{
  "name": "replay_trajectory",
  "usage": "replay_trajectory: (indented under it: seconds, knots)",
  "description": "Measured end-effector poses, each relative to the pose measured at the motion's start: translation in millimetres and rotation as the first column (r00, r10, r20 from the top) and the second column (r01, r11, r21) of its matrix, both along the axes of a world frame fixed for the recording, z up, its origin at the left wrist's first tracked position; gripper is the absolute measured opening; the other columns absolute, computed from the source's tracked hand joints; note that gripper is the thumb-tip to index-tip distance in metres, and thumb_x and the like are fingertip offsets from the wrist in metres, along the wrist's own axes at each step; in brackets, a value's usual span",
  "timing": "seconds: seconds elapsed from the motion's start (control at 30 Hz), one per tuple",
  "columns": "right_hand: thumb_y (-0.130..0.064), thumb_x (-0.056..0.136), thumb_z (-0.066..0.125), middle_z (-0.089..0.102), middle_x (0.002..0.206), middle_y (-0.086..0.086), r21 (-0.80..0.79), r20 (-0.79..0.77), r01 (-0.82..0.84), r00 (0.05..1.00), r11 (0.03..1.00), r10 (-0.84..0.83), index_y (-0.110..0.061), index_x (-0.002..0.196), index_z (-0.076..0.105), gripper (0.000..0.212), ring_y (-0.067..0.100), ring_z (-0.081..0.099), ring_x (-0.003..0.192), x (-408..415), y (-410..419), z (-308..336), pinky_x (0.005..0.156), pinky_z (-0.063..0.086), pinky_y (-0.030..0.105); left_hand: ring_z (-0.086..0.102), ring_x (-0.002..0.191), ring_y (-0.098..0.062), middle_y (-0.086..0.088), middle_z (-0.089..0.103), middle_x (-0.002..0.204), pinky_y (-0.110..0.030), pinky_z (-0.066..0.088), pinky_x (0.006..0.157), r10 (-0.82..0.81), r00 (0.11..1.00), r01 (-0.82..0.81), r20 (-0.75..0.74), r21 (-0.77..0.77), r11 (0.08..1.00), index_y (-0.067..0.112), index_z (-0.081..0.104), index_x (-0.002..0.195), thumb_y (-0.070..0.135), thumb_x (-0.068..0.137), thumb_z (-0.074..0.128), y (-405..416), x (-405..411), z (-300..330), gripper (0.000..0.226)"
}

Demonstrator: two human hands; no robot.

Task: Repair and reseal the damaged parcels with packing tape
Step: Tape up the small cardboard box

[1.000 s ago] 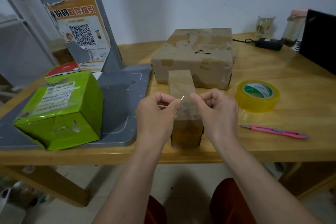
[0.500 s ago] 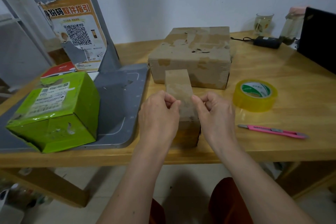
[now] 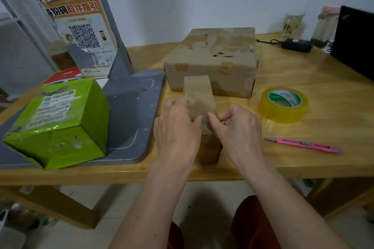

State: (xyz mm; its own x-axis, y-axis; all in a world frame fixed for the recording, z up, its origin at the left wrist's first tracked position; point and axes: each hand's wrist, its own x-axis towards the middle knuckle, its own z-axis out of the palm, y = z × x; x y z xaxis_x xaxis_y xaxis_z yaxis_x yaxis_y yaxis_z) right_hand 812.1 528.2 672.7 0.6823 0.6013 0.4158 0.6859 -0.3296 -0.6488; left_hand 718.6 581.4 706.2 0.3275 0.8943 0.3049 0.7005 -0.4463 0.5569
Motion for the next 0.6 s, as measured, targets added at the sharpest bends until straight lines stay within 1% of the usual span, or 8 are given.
replay_trajectory:
  seconds: [0.13,0.27,0.33,0.4,0.47,0.5,0.53,0.6]
  knots:
    - [-0.042,0.085,0.067,0.043,0.061,-0.013,-0.032,0.005,0.010,1.000,0.999,-0.010,-0.027,0.069,0.042,0.034,0.004,0.043,0.059,0,0,3,0.049,0.024,0.011,0.056,0.096,-0.009,0.007,0.038,0.117,-0.019,0.041,0.076,-0.008,0.995,0.006,0.097,0.022,1.000,0.028,0.051,0.132,0.031,0.085,0.072,-1,0,-10,0.052]
    - [-0.043,0.084,0.068,0.049,0.065,-0.009,-0.013,-0.041,-0.027,0.999,1.000,0.026,-0.024,0.074,0.045,0.031,0.002,0.042,0.058,-1,-2,3,0.050,0.023,0.012,0.030,0.125,-0.015,-0.002,0.026,0.139,-0.021,0.033,0.091,0.048,0.991,-0.061,0.127,0.105,0.993,0.025,0.051,0.128,0.032,0.080,0.078,2,-5,-22,0.056]
    - [-0.042,0.084,0.069,0.050,0.065,-0.008,0.001,-0.067,-0.042,0.997,0.999,0.042,-0.024,0.075,0.046,0.030,0.002,0.042,0.057,-2,-2,3,0.049,0.024,0.012,0.023,0.134,-0.018,-0.002,0.020,0.147,-0.026,0.034,0.101,0.056,0.982,-0.061,0.181,0.023,0.998,0.023,0.049,0.131,0.029,0.084,0.074,7,-7,-28,0.054]
    - [-0.041,0.084,0.069,0.048,0.063,-0.010,0.007,-0.080,-0.046,0.996,0.999,0.047,-0.025,0.073,0.045,0.031,0.001,0.042,0.056,-4,-1,3,0.049,0.024,0.013,0.026,0.137,-0.017,-0.001,0.022,0.147,-0.033,0.037,0.110,0.108,0.946,-0.068,0.307,-0.137,0.988,0.022,0.046,0.134,0.020,0.090,0.067,10,-9,-31,0.050]
    - [-0.040,0.084,0.068,0.047,0.062,-0.011,-0.006,-0.096,-0.042,0.994,0.999,0.042,-0.027,0.072,0.043,0.031,0.000,0.043,0.056,-4,-1,3,0.049,0.025,0.014,0.028,0.139,-0.016,-0.001,0.025,0.148,-0.034,0.035,0.113,0.181,0.898,-0.124,0.400,-0.164,0.979,0.019,0.042,0.138,0.007,0.093,0.058,7,-11,-32,0.048]
    - [-0.040,0.084,0.068,0.047,0.063,-0.011,-0.010,-0.105,-0.044,0.994,0.999,0.043,-0.027,0.072,0.043,0.031,0.000,0.043,0.056,-4,-1,2,0.049,0.026,0.013,0.027,0.141,-0.015,-0.001,0.026,0.151,-0.031,0.032,0.114,0.170,0.895,-0.156,0.413,-0.067,0.985,0.016,0.042,0.140,0.001,0.094,0.053,3,-14,-32,0.049]
    - [-0.040,0.085,0.068,0.048,0.063,-0.011,-0.008,-0.110,-0.050,0.993,0.999,0.049,-0.028,0.072,0.042,0.031,0.001,0.044,0.057,-3,-2,1,0.049,0.026,0.013,0.026,0.143,-0.014,-0.002,0.029,0.154,-0.027,0.028,0.116,0.091,0.908,-0.141,0.409,0.092,0.986,0.012,0.042,0.141,-0.002,0.094,0.048,0,-17,-33,0.050]
    - [-0.040,0.085,0.068,0.050,0.063,-0.010,-0.002,-0.123,-0.065,0.990,0.998,0.065,-0.030,0.070,0.040,0.033,0.001,0.045,0.057,-4,-1,1,0.049,0.026,0.013,0.028,0.145,-0.015,-0.006,0.036,0.154,-0.027,0.024,0.119,-0.196,0.949,0.097,0.247,0.363,0.927,0.005,0.043,0.143,0.001,0.094,0.040,-7,-20,-39,0.049]
